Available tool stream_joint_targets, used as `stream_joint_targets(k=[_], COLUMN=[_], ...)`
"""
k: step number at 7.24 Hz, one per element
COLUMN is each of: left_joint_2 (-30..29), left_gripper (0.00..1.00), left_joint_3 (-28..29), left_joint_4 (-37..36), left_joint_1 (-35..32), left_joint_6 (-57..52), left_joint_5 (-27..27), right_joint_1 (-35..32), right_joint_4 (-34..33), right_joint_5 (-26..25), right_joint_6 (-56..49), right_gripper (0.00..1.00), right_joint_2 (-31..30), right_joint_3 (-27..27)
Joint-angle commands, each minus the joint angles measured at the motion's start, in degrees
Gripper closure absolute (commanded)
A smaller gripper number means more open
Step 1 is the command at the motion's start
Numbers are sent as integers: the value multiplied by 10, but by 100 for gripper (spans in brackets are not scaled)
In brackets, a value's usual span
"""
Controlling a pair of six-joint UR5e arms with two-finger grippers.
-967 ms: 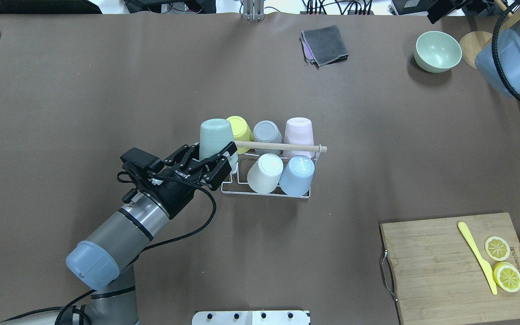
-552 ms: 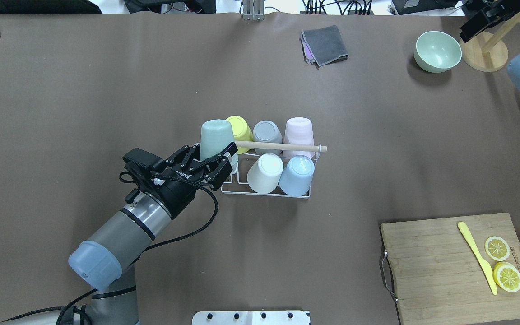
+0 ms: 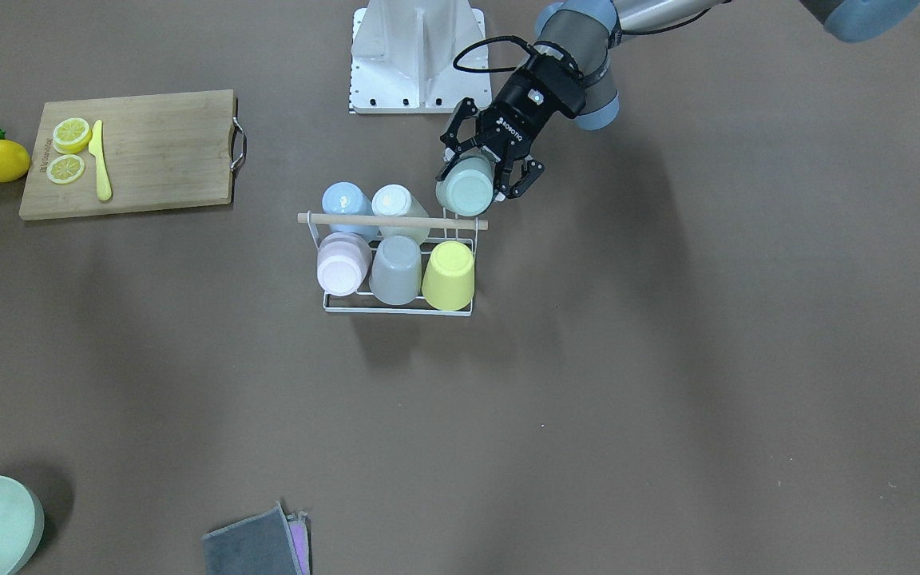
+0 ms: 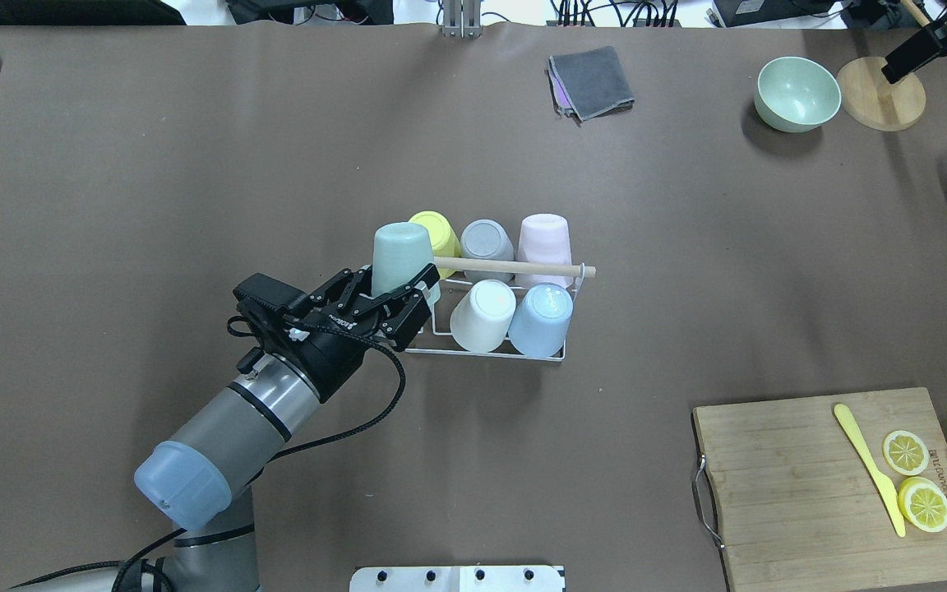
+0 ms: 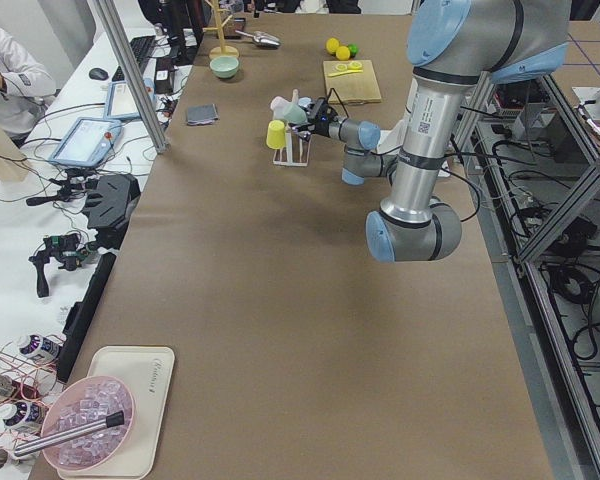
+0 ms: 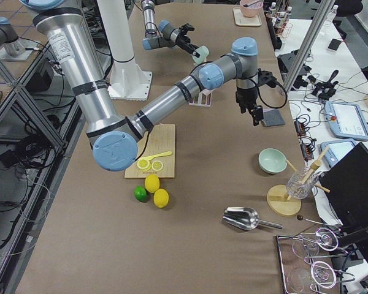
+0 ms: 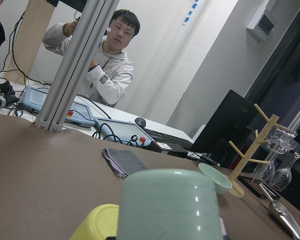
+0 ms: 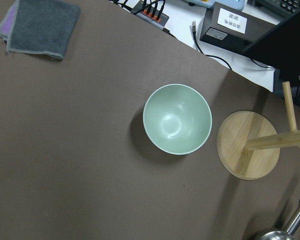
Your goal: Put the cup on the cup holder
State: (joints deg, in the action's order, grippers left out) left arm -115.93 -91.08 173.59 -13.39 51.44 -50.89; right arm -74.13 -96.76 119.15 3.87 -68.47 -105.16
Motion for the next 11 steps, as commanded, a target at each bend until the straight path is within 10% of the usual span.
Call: stream_joint_targets(k=[1,7,8,9,11], left_joint_2=[-2,-4,-4,-6,-6], left_gripper=[59,59,16,2,1], left_joint_3=[2,13,11,12,13], left_joint_4=[0,-11,-10,-5,-6], left_joint_1=[1,13,13,13,13], left_joint_6=[-2,-2,5,13,13], left_joint_5=[0,37,36,49,62], right_joint_1=[-16,-89,-96,-103,-117], right_joint_4=[3,8,8,8,9], right_joint_5=[-1,112,129,146,149], right_joint_6=[-14,-13,-13,-14,-17], right_gripper=[0,0,0,0,0], right_joint_2=[-10,-159,-187,-216,-242], right_joint_3=[0,0,1,0,-1])
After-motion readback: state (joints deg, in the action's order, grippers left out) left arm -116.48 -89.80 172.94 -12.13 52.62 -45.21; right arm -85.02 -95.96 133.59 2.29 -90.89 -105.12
